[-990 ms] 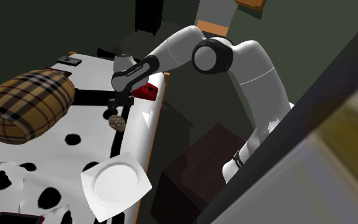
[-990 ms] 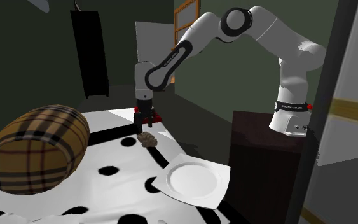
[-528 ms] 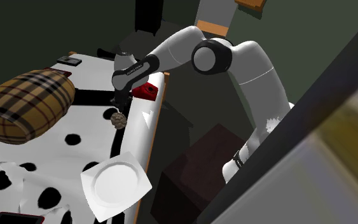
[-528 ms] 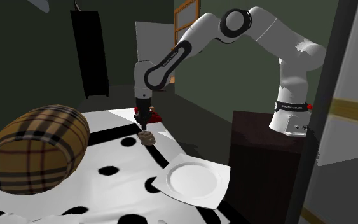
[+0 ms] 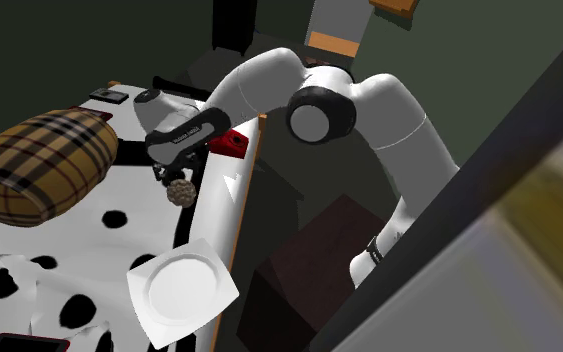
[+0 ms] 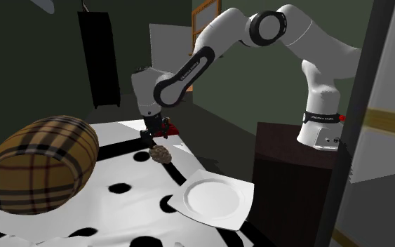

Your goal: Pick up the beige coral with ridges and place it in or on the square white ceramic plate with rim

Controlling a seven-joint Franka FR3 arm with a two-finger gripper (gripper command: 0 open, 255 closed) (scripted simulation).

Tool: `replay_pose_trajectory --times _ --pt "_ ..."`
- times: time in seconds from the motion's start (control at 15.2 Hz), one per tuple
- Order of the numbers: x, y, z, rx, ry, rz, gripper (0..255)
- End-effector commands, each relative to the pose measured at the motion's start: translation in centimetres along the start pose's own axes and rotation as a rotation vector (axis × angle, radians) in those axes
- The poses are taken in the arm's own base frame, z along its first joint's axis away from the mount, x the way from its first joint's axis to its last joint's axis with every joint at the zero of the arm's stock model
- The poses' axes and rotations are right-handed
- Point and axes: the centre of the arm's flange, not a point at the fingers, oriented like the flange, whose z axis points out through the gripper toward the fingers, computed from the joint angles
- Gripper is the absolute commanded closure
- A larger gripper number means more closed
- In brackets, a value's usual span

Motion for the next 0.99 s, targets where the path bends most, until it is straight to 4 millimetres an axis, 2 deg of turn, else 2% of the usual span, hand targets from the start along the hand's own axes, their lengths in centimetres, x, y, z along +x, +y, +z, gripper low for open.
replay_pose_trajectory --times 0.0,0.07,0.53,0.92 --pt "-2.2 -4.2 0.1 -0.182 0.022 0.099 0" --pt "-2.4 -4.6 0.1 -0.199 0.024 0.108 0" --pt "-2.4 -3.8 4.0 -0.199 0.024 0.108 0" --pt "-2.4 -3.8 4.0 -0.199 0.024 0.108 0"
